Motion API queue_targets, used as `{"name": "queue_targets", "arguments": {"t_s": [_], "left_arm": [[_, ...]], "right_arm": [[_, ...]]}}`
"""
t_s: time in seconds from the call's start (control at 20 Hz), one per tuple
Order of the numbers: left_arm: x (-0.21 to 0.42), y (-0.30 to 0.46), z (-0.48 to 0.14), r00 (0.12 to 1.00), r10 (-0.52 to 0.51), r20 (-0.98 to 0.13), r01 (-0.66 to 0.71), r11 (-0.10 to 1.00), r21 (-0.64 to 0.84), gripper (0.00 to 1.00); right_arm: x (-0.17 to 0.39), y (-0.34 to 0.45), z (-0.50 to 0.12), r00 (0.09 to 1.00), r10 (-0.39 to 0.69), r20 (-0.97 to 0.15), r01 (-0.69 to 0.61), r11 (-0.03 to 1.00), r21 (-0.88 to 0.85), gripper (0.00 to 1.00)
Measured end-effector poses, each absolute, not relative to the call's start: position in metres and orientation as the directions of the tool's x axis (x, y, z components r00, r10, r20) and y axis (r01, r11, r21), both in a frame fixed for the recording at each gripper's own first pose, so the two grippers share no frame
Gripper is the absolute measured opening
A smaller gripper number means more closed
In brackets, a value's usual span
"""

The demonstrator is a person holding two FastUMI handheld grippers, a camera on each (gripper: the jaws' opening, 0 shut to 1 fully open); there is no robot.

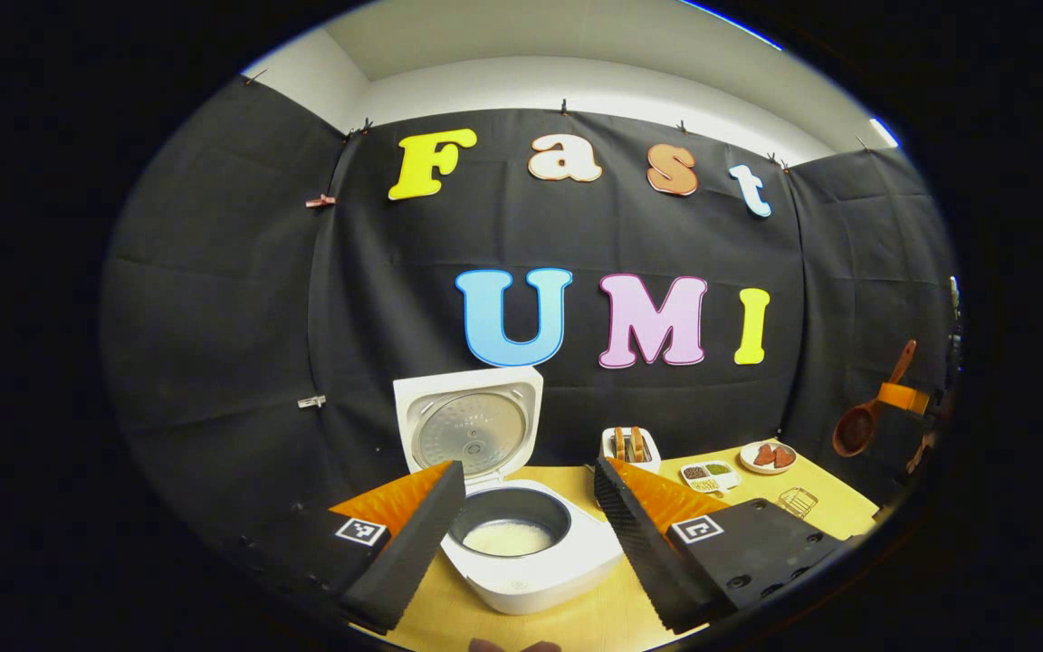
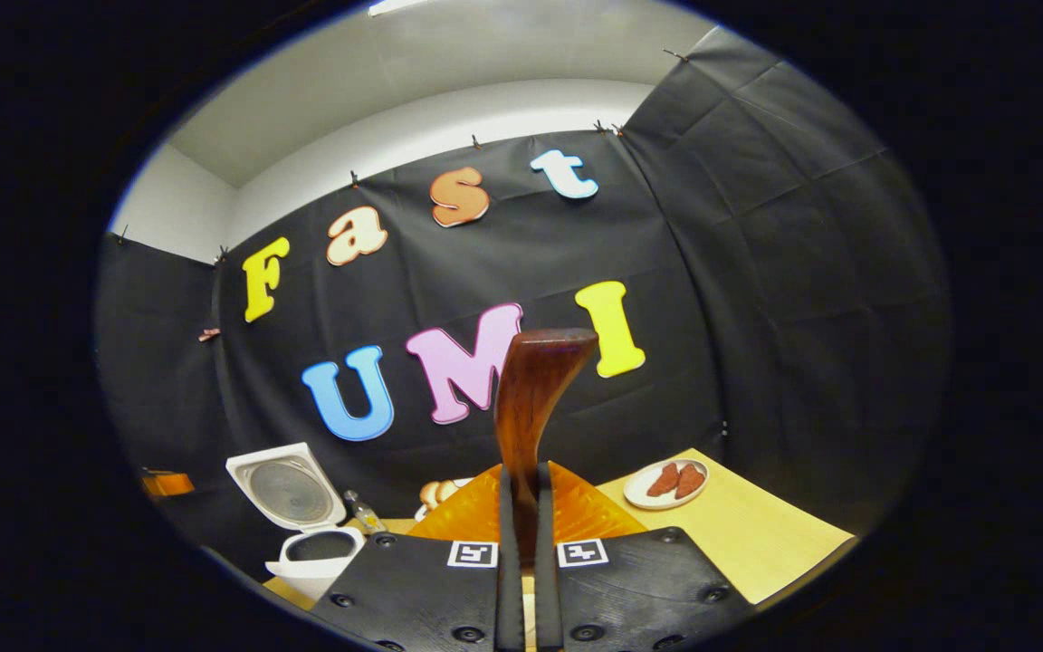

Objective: Close the left gripper, press the button to open the rice cooker; take a wooden spoon from the chopstick holder with the right hand, scoop a spoonful of rice and pour it into the rice cooker, then put the wooden spoon back into the chopstick holder.

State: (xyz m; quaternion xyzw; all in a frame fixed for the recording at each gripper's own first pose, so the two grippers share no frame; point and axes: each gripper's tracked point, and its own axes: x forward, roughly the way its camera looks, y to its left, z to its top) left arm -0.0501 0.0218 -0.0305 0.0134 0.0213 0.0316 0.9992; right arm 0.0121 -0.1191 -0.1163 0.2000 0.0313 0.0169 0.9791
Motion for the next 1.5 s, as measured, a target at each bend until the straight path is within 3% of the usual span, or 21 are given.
{"name": "queue_targets", "arguments": {"t_s": [0.35, 0.95, 1.3, 1.5], "left_arm": [[-0.051, 0.002, -0.033, 0.994, 0.092, -0.066, -0.090, 0.996, 0.027, 0.98], [-0.027, -0.024, -0.045, 0.976, 0.182, -0.120, -0.178, 0.983, 0.043, 0.98], [-0.008, -0.038, -0.039, 0.976, 0.187, -0.114, -0.181, 0.982, 0.059, 0.98], [0.001, -0.040, -0.037, 0.978, 0.176, -0.109, -0.171, 0.984, 0.053, 0.97]], "right_arm": [[0.058, -0.145, -0.216, 0.974, 0.085, -0.212, -0.010, 0.944, 0.329, 0.09], [0.090, -0.143, -0.351, 0.880, 0.192, -0.434, 0.000, 0.914, 0.405, 0.10], [0.092, -0.142, -0.383, 0.833, 0.236, -0.501, 0.028, 0.886, 0.464, 0.11], [0.091, -0.160, -0.385, 0.833, 0.171, -0.526, 0.088, 0.898, 0.432, 0.22]]}}
